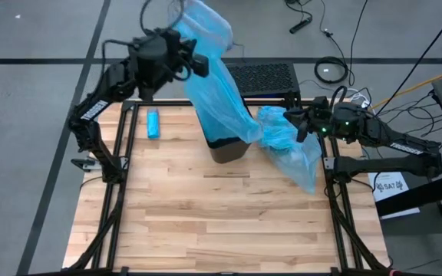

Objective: Place trash/remove bag and relplace
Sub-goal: Insert the blue trash bag into the trash bin

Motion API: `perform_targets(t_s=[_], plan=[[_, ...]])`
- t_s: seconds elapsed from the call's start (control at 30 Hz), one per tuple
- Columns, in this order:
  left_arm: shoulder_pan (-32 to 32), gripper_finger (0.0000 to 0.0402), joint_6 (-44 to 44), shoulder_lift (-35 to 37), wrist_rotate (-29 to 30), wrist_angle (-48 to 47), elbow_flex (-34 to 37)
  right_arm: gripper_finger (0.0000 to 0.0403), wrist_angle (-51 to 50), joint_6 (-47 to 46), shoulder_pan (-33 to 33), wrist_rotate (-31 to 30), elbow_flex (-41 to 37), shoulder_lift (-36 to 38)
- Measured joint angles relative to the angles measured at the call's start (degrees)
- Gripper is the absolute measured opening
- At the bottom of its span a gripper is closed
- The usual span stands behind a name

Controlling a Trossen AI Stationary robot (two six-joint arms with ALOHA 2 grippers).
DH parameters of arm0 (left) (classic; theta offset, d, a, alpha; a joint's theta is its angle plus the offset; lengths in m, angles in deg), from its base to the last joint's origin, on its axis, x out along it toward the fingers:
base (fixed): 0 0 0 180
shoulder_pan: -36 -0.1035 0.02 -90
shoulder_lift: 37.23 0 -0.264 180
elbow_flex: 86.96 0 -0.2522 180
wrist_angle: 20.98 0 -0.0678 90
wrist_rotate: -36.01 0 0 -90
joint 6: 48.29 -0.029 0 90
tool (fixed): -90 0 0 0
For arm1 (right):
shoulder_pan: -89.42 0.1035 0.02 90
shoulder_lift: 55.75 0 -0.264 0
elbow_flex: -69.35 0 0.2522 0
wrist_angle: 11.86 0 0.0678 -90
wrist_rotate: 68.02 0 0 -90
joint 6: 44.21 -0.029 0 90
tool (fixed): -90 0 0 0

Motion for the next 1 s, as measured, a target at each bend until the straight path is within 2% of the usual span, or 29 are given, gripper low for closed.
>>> perform_targets(t_s=[0.1, 0.17, 0.23, 0.37, 0.5, 0.63, 0.9, 1.0], plan=[[2.5, 0.0, -2.7, -1.0, 3.6, -0.2, 0.0, 0.0, 6.0, 1.7, 0.6, 8.0, 0.0, 0.0], [3.3, 0.0, -3.5, -1.6, 4.2, -0.3, 0.0, 0.0, 9.6, 1.9, 0.9, 13.7, 0.0, -0.6], [3.8, 0.0, -3.6, -1.7, 4.3, -0.2, 0.0, 0.0, 10.8, 0.7, 0.9, 16.9, 0.0, -2.0], [4.2, 0.0, -3.6, -1.6, 4.7, 0.0, 0.0, 0.0, 10.6, -0.1, 0.8, 18.0, 0.0, -7.2], [4.5, 0.0, -3.5, -1.6, 4.6, -0.1, 0.0, 0.0, 16.3, -0.1, 0.8, 21.8, 0.0, -13.6], [5.1, 0.0, -3.5, -1.6, 4.6, 0.7, 0.0, 0.0, 17.2, 1.7, 0.7, 22.4, 2.8, -20.7], [7.4, 0.0, -3.5, -1.6, 4.4, 3.7, 0.0, 0.0, 15.6, 8.8, -3.7, 22.3, 18.1, -39.5], [8.1, 0.0, -3.5, -1.6, 4.4, 3.7, 0.0, 0.0, 12.9, 8.9, -4.7, 27.7, 24.9, -46.2]])
